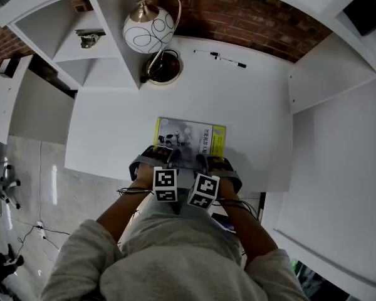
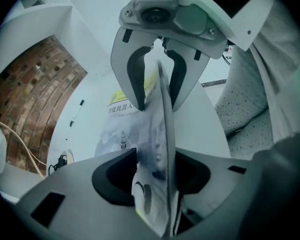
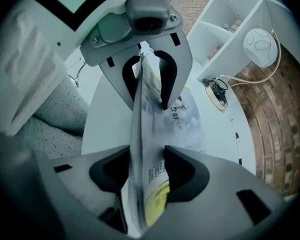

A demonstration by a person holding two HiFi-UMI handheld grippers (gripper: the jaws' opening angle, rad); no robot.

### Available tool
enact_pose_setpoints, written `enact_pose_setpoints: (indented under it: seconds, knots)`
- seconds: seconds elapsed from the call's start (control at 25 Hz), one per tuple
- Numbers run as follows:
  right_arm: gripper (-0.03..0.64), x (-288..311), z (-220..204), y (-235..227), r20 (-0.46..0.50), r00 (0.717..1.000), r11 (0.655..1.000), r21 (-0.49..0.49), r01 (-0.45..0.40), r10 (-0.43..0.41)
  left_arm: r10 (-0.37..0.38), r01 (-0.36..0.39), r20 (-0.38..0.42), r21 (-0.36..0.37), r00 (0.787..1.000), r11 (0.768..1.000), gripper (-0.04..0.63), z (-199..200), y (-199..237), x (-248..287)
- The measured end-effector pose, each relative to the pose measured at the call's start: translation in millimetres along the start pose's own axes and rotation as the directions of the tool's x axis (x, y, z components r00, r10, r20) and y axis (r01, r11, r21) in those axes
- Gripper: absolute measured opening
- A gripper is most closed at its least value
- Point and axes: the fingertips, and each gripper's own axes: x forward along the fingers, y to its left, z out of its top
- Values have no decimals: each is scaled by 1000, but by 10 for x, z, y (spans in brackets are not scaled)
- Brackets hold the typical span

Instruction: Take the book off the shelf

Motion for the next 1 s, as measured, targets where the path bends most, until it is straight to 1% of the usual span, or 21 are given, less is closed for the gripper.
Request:
enact_pose_setpoints:
  seconds: [0.12,0.36,0.44,0.48,0.56,0.6,0.76,0.88,1.0]
  knots:
    - [196,-23,3,38,4,999,998,14,-55,55,-42,42,-5,9,999,999,176,-1,-15,1]
    - [209,-41,9,96,9,996,995,42,-94,94,-127,127,-3,16,992,992,218,-4,-91,-25]
    - [210,-51,9,116,12,993,991,59,-120,120,-163,163,-8,15,987,987,232,-10,-125,-37]
    - [210,-54,10,131,13,991,988,67,-137,136,-190,190,-10,9,982,982,250,-16,-153,-46]
    - [221,-53,8,160,13,987,984,78,-161,161,-241,241,-5,-18,970,970,287,-18,-209,-68]
    - [222,-52,7,168,12,986,983,79,-165,165,-257,257,3,-35,966,966,290,-18,-223,-80]
    - [225,-68,29,154,20,984,979,97,-180,179,-279,281,31,-97,960,955,290,-28,-188,-126]
    - [230,-109,57,140,34,980,973,119,-199,196,-291,295,46,-128,955,947,287,-22,-168,-164]
    - [230,-174,108,109,64,976,964,152,-218,210,-325,332,70,-174,943,927,265,-6,-184,-191]
